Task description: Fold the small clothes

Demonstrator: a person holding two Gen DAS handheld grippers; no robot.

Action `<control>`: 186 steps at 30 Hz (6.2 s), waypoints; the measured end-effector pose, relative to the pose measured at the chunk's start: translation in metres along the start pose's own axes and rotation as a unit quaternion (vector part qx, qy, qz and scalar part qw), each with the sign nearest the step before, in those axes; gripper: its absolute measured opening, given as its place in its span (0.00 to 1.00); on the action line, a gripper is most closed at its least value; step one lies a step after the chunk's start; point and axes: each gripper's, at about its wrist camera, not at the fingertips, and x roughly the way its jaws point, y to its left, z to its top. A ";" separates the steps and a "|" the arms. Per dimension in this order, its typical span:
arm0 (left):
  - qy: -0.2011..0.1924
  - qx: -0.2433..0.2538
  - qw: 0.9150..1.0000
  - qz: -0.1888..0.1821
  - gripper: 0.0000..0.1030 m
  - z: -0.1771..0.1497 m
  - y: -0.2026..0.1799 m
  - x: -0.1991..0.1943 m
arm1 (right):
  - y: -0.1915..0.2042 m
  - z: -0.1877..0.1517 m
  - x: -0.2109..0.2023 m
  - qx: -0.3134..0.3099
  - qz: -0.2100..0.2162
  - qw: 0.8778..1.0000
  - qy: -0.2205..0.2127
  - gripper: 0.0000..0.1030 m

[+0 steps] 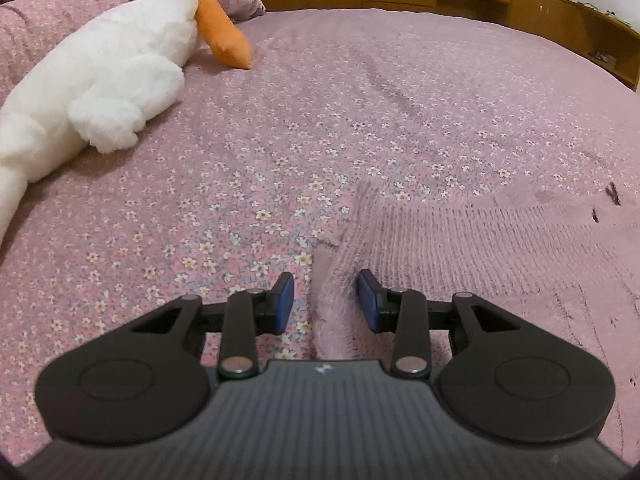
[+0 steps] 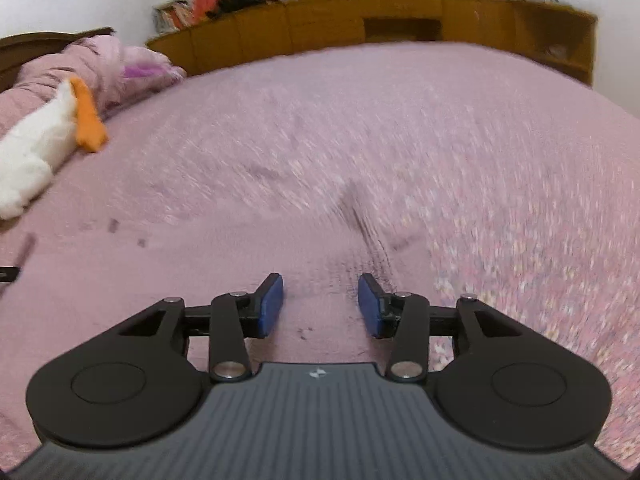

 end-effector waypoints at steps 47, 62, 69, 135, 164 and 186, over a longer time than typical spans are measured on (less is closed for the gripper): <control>0.074 -0.016 0.996 -0.048 0.36 -0.074 -0.043 -0.117 | -0.040 -0.075 -0.107 0.162 0.041 0.986 0.032 0.77; 0.074 -0.018 0.996 -0.039 0.36 -0.080 -0.046 -0.111 | -0.045 -0.054 -0.065 0.199 0.116 0.972 0.049 0.81; 0.074 -0.014 0.996 -0.037 0.36 -0.080 -0.047 -0.109 | -0.055 -0.054 -0.056 0.232 0.155 0.959 0.039 0.81; 0.052 0.021 0.998 -0.024 0.36 -0.029 0.009 -0.119 | 0.024 -0.007 -0.084 0.161 0.164 0.973 -0.028 0.33; 0.032 -0.023 0.999 -0.031 0.36 -0.028 0.054 -0.123 | 0.264 0.027 -0.099 -0.153 0.195 0.968 0.041 0.31; 0.005 -0.041 0.995 -0.089 0.36 -0.019 0.038 -0.131 | 0.275 -0.028 -0.111 -0.134 0.242 0.960 0.049 0.71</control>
